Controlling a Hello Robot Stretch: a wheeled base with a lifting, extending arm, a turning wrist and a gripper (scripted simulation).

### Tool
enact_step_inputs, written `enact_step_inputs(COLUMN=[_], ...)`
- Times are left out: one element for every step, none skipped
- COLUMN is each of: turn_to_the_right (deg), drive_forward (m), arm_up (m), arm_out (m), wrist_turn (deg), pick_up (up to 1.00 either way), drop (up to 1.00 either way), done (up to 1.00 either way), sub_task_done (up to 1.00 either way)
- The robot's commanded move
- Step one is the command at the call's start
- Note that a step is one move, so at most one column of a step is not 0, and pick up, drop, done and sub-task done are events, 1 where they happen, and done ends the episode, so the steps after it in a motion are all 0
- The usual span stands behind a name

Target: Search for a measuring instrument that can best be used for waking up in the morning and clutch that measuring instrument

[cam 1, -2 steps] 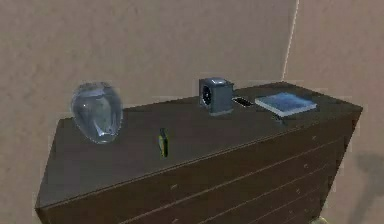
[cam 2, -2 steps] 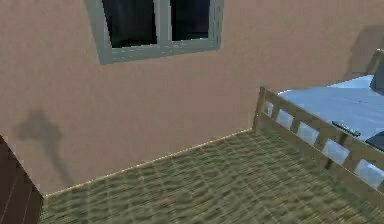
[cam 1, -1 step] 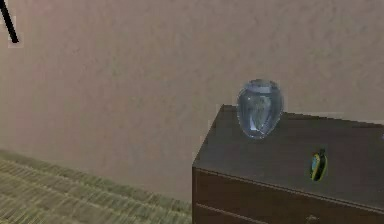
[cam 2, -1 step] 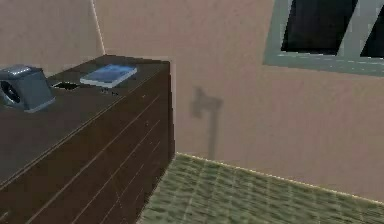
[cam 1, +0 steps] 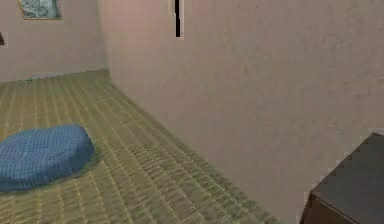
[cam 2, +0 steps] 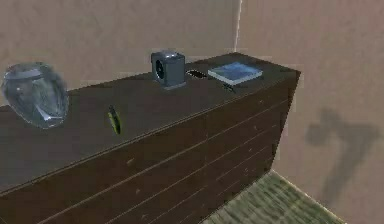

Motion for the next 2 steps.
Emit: enact_step_inputs(turn_to_the_right=[45.0,45.0], drive_forward=[0.00,0.00], arm_up=[0.00,0.00], arm_out=[0.00,0.00], wrist_turn=[0.0,0.0], pick_up=[0.00,0.00], drop=[0.00,0.00], done=[0.00,0.00], sub_task_done=[0.00,0.00])
